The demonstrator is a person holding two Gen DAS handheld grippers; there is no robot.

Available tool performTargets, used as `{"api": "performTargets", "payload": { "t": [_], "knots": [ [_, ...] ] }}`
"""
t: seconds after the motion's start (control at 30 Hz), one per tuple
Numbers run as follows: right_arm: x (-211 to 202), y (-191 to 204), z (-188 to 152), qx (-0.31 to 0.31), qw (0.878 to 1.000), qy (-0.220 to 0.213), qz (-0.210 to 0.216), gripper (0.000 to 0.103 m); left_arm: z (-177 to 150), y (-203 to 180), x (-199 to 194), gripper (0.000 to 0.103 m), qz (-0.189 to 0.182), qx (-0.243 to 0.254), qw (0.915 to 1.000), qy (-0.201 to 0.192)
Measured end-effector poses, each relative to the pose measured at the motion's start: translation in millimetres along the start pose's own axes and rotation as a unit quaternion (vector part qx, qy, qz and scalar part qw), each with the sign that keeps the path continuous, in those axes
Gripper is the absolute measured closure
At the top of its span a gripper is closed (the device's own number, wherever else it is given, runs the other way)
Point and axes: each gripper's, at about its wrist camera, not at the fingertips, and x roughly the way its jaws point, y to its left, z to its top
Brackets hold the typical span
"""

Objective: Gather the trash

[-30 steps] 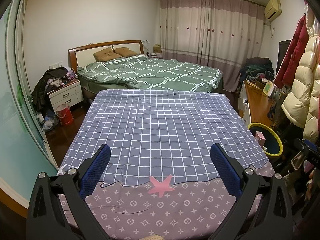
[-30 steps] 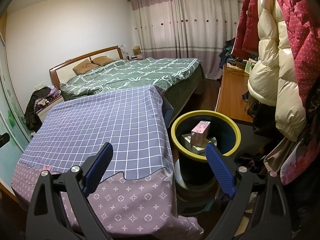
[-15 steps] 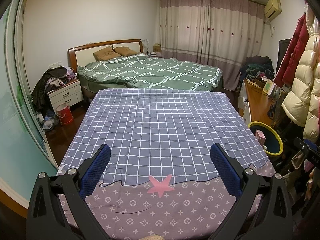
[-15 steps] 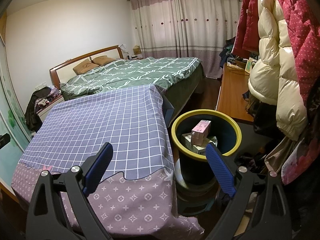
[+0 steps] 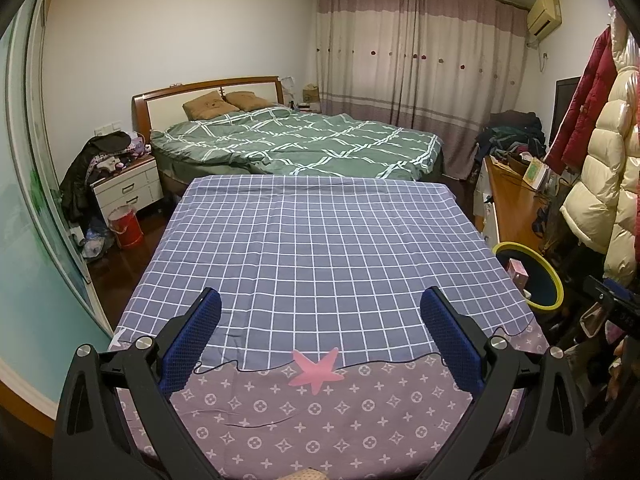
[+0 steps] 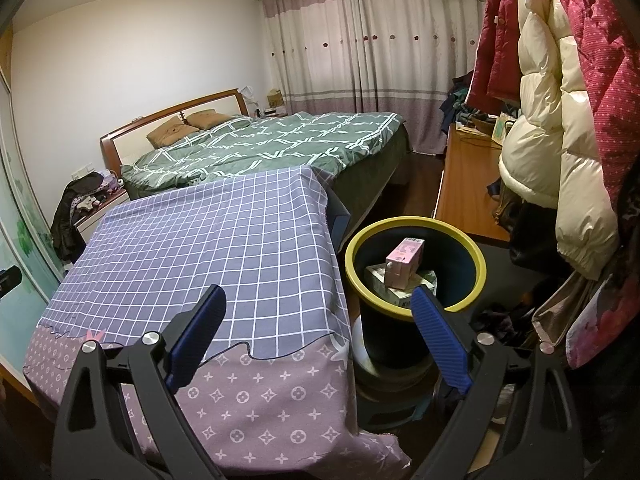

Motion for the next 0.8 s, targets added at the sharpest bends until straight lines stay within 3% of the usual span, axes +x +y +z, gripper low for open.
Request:
{"api": "performTargets", "payload": {
  "t": [0.57,0.73,0.8],
  "knots": [
    [4.0,6.7,-7.0,0.001,1.0,0.005,0.002,0.014,3.0,-6.3,6.4,0.005,-0.011,0.01,0.9999,0.0],
    [6.5,17.8,-3.1,-0.005,1.0,0.008,0.014,0.014,10.9,-0.8,28.3,0.005,-0.029,-0.004,0.9992,0.028],
    [12.2,27.4,6.7,-0.013,0.999,0.003,0.03,0.007,17.3,7.7,44.4,0.005,-0.022,-0.01,0.9991,0.034]
  ]
}}
